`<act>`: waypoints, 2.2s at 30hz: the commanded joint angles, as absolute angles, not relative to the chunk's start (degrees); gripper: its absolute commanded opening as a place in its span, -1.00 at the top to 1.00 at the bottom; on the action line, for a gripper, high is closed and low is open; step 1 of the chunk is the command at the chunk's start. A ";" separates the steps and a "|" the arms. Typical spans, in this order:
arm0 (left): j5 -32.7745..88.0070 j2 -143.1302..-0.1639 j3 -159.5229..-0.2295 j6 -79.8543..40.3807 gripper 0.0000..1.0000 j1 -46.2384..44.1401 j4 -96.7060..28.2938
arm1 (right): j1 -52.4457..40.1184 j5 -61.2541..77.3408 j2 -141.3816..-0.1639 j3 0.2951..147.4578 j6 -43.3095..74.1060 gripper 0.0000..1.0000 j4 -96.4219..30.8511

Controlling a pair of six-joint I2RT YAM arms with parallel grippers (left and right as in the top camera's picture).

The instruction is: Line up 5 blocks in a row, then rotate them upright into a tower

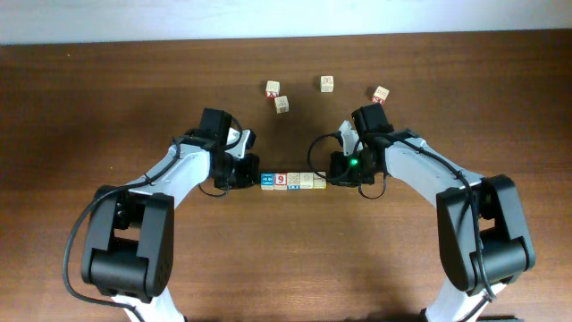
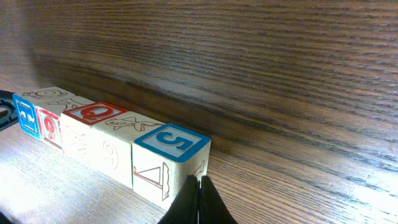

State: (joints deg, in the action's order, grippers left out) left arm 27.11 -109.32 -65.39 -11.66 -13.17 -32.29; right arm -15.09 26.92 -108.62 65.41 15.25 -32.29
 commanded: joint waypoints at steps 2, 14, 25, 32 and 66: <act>28.71 -110.56 -66.17 -12.19 1.00 -13.72 -31.97 | -14.28 28.97 -109.25 65.04 15.51 0.92 -32.58; 28.73 -110.56 -66.17 -12.19 1.00 -13.72 -31.81 | -7.20 44.66 -113.12 62.15 10.70 0.92 -28.40; 28.73 -110.56 -66.17 -12.40 1.00 -13.72 -31.53 | -8.36 46.13 -113.65 62.15 9.89 0.92 -27.57; 28.73 -110.56 -66.17 -12.40 1.00 -13.72 -31.55 | -8.34 43.46 -113.65 62.15 12.93 0.92 -27.38; 29.17 -110.56 -66.17 -12.82 1.00 -13.72 -31.07 | -10.61 52.03 -108.31 62.57 8.80 0.92 -26.74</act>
State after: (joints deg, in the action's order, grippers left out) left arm 25.19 -109.40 -65.39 -12.05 -12.99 -31.68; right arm -8.73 47.11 -110.41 62.74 9.87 -26.92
